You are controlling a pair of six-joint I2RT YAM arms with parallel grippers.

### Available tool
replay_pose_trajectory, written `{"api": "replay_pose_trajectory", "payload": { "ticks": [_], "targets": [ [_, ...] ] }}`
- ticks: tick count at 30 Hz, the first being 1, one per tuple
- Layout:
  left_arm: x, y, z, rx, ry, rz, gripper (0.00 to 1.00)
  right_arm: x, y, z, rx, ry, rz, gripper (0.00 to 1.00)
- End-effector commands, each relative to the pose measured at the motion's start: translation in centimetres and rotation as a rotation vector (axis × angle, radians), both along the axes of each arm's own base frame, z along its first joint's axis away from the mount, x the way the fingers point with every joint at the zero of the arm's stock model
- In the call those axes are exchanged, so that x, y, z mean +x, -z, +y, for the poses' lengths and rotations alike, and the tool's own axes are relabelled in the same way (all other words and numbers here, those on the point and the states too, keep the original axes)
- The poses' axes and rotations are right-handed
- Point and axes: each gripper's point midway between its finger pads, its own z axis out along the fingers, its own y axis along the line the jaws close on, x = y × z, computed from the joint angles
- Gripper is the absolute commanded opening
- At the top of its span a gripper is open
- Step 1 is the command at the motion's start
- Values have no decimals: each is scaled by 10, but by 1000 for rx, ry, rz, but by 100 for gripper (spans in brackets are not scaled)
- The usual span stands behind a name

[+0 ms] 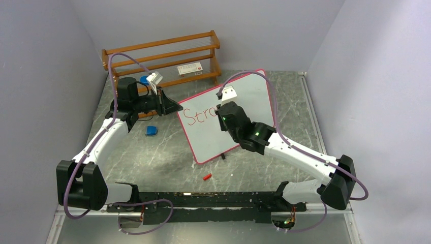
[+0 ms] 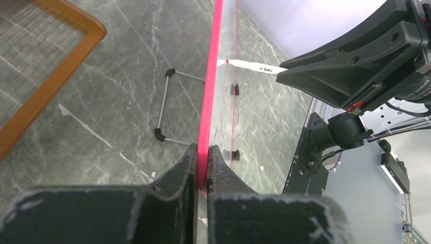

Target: Write a sentence on the whiteboard

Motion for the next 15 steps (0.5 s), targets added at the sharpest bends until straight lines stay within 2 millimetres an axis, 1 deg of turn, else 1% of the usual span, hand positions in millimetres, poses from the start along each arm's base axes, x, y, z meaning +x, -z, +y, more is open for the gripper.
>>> {"api": "replay_pose_trajectory", "payload": {
  "ticks": [1,6,12,15],
  "targets": [
    [-10,27,-9,55,42,55,5,11,-22,2,38,25,-57,0],
    [-10,27,-9,56,42,52,5,14,-24,2,30,35,-66,0],
    [-9,28,-8,60,38,53,5,17,-27,-6,31,59,-78,0],
    [-9,28,-8,60,37,54,5,17,-26,-9,28,68,-73,0]
  ]
}}
